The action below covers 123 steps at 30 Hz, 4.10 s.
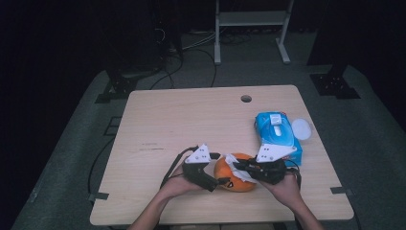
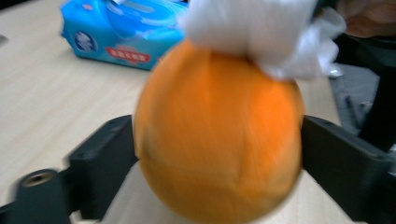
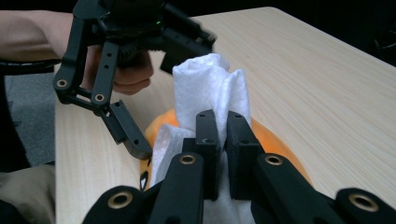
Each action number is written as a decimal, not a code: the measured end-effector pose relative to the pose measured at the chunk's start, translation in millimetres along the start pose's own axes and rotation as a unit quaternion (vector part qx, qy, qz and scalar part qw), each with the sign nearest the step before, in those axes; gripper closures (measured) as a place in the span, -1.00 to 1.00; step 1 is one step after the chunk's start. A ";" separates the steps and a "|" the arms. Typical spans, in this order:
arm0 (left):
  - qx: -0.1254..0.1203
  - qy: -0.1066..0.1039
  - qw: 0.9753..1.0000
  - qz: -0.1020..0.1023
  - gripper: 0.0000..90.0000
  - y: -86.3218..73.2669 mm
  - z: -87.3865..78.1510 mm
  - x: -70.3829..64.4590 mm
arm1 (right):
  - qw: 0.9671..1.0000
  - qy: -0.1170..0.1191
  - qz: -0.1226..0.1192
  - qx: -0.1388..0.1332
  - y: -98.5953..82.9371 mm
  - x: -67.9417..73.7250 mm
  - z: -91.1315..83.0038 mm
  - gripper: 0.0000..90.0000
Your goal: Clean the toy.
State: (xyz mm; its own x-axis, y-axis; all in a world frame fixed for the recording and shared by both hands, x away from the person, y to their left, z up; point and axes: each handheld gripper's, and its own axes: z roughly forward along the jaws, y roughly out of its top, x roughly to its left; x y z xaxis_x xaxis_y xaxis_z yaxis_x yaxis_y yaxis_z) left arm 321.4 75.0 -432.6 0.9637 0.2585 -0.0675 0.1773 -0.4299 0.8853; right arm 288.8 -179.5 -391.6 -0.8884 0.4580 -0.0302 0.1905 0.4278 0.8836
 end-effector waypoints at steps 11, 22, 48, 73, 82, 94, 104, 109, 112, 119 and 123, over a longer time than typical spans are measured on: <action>0.006 0.027 0.998 0.054 -0.11 16.6 0.3 -20.3 | 1.000 -0.016 -0.019 -0.003 8.2 8.2 -6.0 0.87; 0.016 0.033 0.996 0.080 -0.11 17.3 3.3 -27.1 | 0.999 -0.011 -0.030 0.004 12.6 12.2 -4.6 0.87; 0.027 0.035 0.994 0.104 -0.11 18.4 5.3 -33.0 | 1.000 -0.013 -0.018 0.002 12.6 8.1 -5.6 0.87; 0.038 0.014 0.998 0.055 -0.44 4.8 -2.9 -13.3 | 0.999 -0.022 0.023 0.018 -9.9 -14.8 -19.0 0.87; 0.020 0.002 0.998 0.051 -0.23 4.2 -4.4 -14.8 | 1.000 -0.007 -0.006 0.022 -2.3 2.5 -6.8 0.87; 0.034 -0.007 0.998 0.043 -0.14 -8.5 -10.2 -6.3 | 0.999 -0.020 0.025 0.033 -21.1 -9.6 -24.5 0.87; 0.039 -0.010 0.998 0.056 -0.11 -5.8 -6.4 -11.3 | 0.999 -0.024 0.031 0.034 -22.9 -13.8 -25.9 0.87; 0.039 -0.014 0.997 0.063 -0.11 -6.1 -5.1 -14.3 | 0.999 -0.009 0.025 0.021 -10.6 -10.8 -11.8 0.87; 0.039 -0.016 0.997 0.060 -0.11 -7.5 -4.7 -15.2 | 1.000 -0.001 0.015 0.020 -4.2 -6.8 -2.7 0.87; 0.042 -0.017 0.998 0.048 -0.11 -8.0 -6.4 -13.0 | 0.999 0.001 0.028 0.019 -10.6 -12.2 -7.3 0.87; 0.039 -0.016 0.998 0.044 -0.11 -8.0 -5.9 -12.4 | 0.999 -0.007 0.049 0.021 -23.9 -18.1 -20.3 0.87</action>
State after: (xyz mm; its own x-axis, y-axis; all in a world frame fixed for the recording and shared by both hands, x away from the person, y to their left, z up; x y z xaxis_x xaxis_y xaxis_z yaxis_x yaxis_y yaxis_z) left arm 306.9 80.3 -436.1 0.9819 0.1894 -0.0070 0.1055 -0.5155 0.8503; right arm 291.9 -213.9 -402.7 -0.8582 0.5109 0.0491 0.2945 0.4119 0.8623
